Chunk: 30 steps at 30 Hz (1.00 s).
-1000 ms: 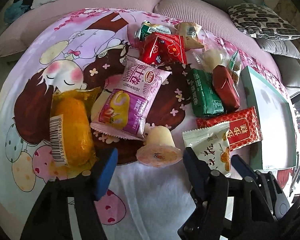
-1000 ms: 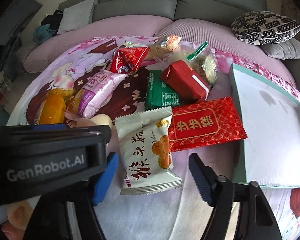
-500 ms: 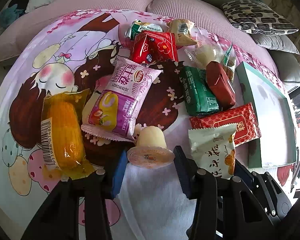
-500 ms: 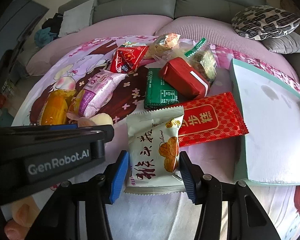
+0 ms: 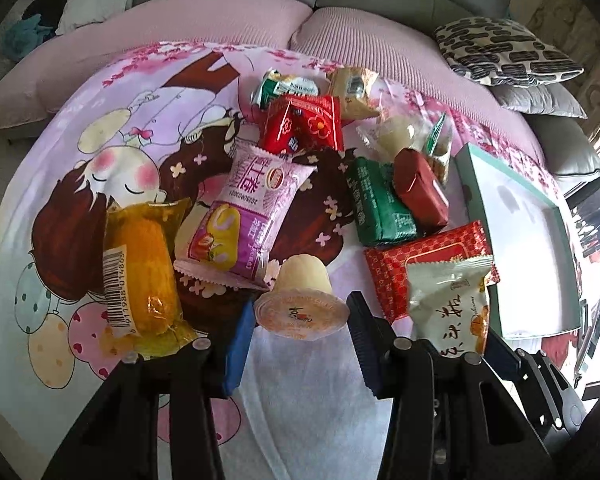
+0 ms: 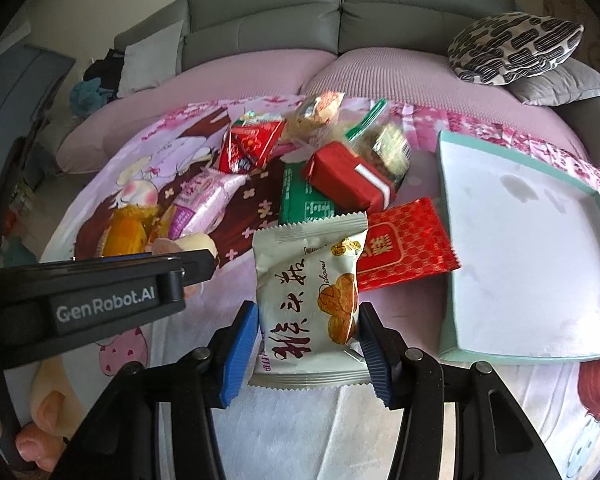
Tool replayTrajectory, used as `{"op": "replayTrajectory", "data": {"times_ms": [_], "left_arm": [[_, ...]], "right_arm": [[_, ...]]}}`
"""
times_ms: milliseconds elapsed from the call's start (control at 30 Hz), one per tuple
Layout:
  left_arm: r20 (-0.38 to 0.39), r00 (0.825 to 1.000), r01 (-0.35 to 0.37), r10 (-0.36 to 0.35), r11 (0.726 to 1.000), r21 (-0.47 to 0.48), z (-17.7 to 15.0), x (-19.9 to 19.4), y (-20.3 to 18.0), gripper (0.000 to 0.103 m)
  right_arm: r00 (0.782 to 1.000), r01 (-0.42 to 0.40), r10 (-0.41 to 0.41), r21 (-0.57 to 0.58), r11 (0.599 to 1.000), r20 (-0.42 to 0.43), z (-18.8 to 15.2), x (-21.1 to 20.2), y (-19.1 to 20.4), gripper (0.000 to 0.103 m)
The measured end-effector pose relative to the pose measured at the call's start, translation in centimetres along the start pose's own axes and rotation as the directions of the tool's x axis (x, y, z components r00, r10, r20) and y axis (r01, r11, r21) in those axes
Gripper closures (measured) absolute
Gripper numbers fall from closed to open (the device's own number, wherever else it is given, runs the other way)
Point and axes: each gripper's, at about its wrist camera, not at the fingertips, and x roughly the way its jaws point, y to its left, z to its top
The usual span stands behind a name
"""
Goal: Organize snacks
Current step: 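Carry both snacks into the teal-rimmed tray and open both tools to release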
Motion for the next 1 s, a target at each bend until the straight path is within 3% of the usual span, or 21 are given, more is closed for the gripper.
{"op": "replayTrajectory", "data": {"times_ms": [267,433,800,1000], "left_arm": [[0.025,0.999,0.023,-0.023,1.000,-0.008,-0.2,-1.6,0.1,0.055],[0.037,0.998,0.041,-0.042,0.999,0.019,0.7,-2.4,-1.8,0.055],[0.075,0.989,0.116,-0.127,0.984,0.138,4.5,-3.4,-9.0,0.055],[0.047,0.983,0.163,-0.177,0.964,0.212,6.0,-1.8,-13.8,0.055]], "right_arm": [[1.000,0.021,-0.022,0.070,0.997,0.016,0.9,-1.1,-2.4,0.049],[0.996,0.078,-0.084,0.152,0.985,0.038,2.4,-2.5,-5.3,0.049],[0.974,0.212,-0.225,0.326,0.921,0.000,5.0,-3.2,-13.6,0.050],[0.957,0.276,-0.287,0.400,0.874,-0.033,5.2,-3.6,-19.0,0.050]]}}
